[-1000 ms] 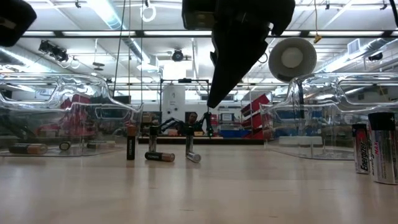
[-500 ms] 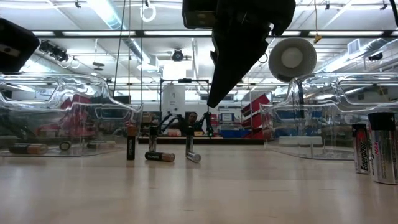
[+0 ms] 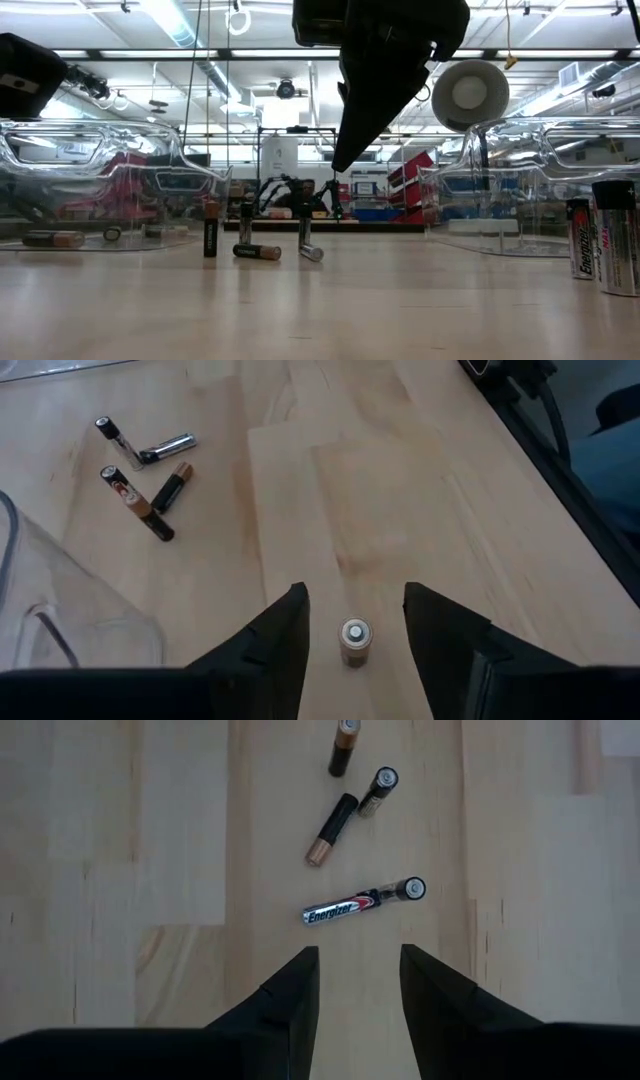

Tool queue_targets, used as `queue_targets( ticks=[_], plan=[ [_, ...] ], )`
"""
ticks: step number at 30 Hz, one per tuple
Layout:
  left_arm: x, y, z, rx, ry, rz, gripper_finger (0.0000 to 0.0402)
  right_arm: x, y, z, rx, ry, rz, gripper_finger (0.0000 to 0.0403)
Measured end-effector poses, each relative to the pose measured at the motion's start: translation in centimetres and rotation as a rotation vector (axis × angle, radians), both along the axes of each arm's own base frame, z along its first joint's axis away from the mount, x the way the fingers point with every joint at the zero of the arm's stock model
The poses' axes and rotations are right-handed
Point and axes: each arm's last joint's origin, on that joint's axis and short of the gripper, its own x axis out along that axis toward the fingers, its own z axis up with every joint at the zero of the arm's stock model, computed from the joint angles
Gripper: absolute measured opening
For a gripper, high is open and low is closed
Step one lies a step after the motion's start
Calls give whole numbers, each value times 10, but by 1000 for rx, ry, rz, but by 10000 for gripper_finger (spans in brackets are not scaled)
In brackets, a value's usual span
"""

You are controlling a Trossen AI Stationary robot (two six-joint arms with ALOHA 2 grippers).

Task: Sort batteries
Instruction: Put the black battery into the left transparent bin

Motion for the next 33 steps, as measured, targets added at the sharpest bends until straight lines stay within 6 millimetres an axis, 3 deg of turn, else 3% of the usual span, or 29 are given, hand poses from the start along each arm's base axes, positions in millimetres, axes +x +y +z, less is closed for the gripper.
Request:
queue_targets(
  ticks=[5, 18, 26, 30, 33],
  plan=[
    [-2, -3, 1, 19, 17, -62, 163, 0, 0, 0, 0, 0, 0, 127],
    [3, -15, 28, 65, 57, -123, 163, 1, -1, 0, -21, -12, -10, 127],
    [0, -30, 51, -28, 139, -231, 161, 1, -1, 0, -20, -15, -10, 127],
    [-10, -32, 46, -51, 214, -172, 136, 1, 0, 0, -20, -15, -10, 127],
    [-16, -34, 33, 14, 262, -131, 91, 1, 0, 0, -20, -15, -8, 127]
  ],
)
